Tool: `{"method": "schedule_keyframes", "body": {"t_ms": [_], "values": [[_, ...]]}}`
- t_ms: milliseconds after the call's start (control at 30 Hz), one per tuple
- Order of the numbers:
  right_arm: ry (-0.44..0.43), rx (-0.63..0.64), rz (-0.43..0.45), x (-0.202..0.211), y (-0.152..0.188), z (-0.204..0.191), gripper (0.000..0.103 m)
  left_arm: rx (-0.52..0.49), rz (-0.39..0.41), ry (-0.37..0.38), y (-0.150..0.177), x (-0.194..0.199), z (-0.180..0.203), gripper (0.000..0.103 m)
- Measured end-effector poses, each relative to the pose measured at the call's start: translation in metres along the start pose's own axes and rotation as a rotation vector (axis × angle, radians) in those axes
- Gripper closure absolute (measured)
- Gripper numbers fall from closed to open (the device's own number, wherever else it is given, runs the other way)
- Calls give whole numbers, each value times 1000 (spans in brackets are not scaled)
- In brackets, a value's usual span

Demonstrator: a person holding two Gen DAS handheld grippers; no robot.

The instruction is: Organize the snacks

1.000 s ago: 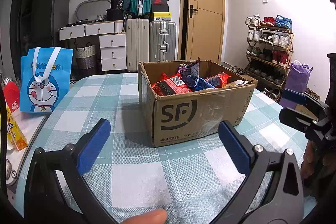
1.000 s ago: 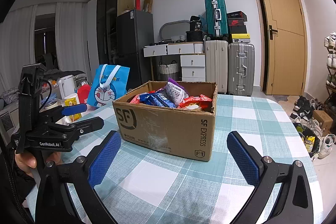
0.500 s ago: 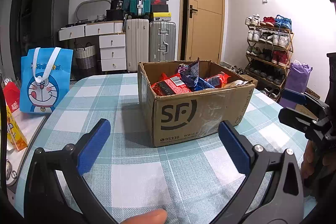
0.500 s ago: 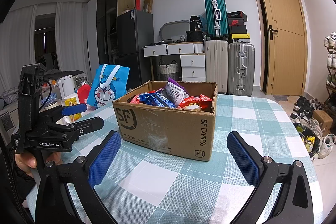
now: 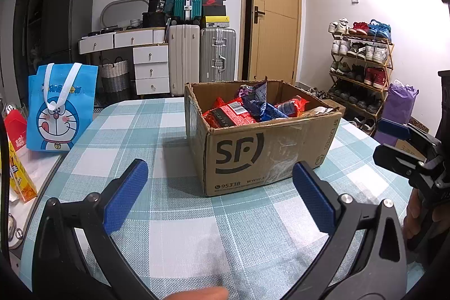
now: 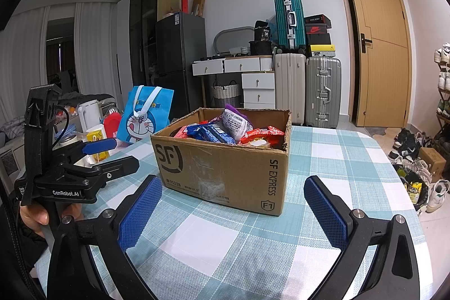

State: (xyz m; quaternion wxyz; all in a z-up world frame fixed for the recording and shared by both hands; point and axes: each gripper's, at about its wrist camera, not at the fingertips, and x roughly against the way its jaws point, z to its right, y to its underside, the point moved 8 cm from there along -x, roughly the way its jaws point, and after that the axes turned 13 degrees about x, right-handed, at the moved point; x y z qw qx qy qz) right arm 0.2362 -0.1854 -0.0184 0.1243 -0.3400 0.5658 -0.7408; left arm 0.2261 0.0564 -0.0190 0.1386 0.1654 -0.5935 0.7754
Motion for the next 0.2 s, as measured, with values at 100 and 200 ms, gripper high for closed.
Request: {"method": "schedule_keyframes", "body": {"t_ms": [100, 200], "values": [[0, -1, 0, 0, 0, 0, 0, 5, -1, 1, -1, 0, 0, 1], [0, -1, 0, 0, 0, 0, 0, -5, 4, 12, -2, 2, 2, 1]]}}
